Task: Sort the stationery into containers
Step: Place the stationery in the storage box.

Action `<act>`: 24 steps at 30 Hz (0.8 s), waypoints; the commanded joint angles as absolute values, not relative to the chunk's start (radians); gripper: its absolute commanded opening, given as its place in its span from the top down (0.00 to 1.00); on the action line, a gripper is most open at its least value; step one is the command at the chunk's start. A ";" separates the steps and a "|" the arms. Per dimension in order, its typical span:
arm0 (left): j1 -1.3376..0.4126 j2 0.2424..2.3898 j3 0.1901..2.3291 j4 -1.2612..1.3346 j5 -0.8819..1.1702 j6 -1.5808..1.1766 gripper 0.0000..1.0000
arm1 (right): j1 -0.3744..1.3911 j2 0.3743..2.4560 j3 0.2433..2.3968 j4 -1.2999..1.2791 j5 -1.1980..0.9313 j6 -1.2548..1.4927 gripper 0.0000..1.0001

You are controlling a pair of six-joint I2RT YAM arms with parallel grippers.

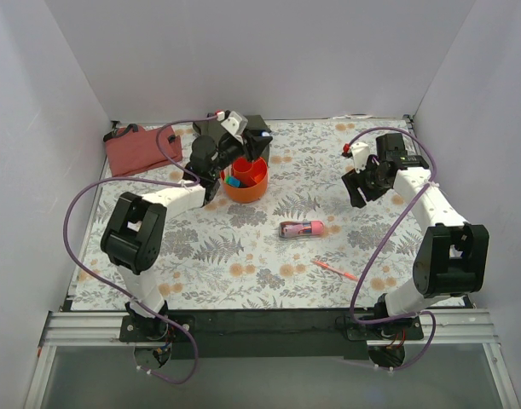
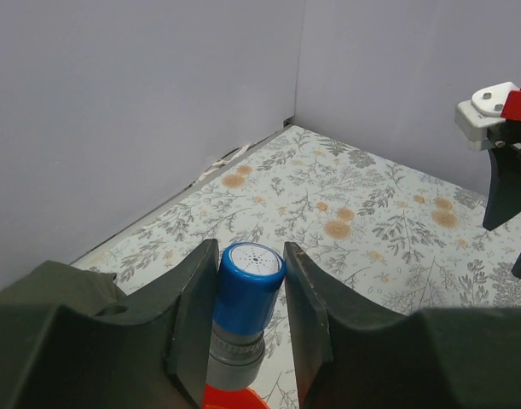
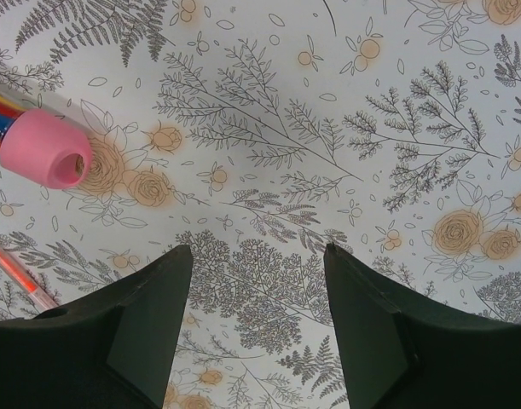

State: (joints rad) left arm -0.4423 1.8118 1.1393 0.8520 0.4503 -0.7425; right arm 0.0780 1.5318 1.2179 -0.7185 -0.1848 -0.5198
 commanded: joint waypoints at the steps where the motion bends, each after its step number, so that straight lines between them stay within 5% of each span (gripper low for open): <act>1: -0.442 1.833 1.108 0.926 0.437 -0.778 1.00 | 0.075 1.532 1.262 -0.741 -0.172 -0.505 0.28; 24: -0.440 1.920 1.051 0.870 0.457 -0.667 1.00 | 0.078 1.540 1.247 -0.739 -0.181 -0.503 0.28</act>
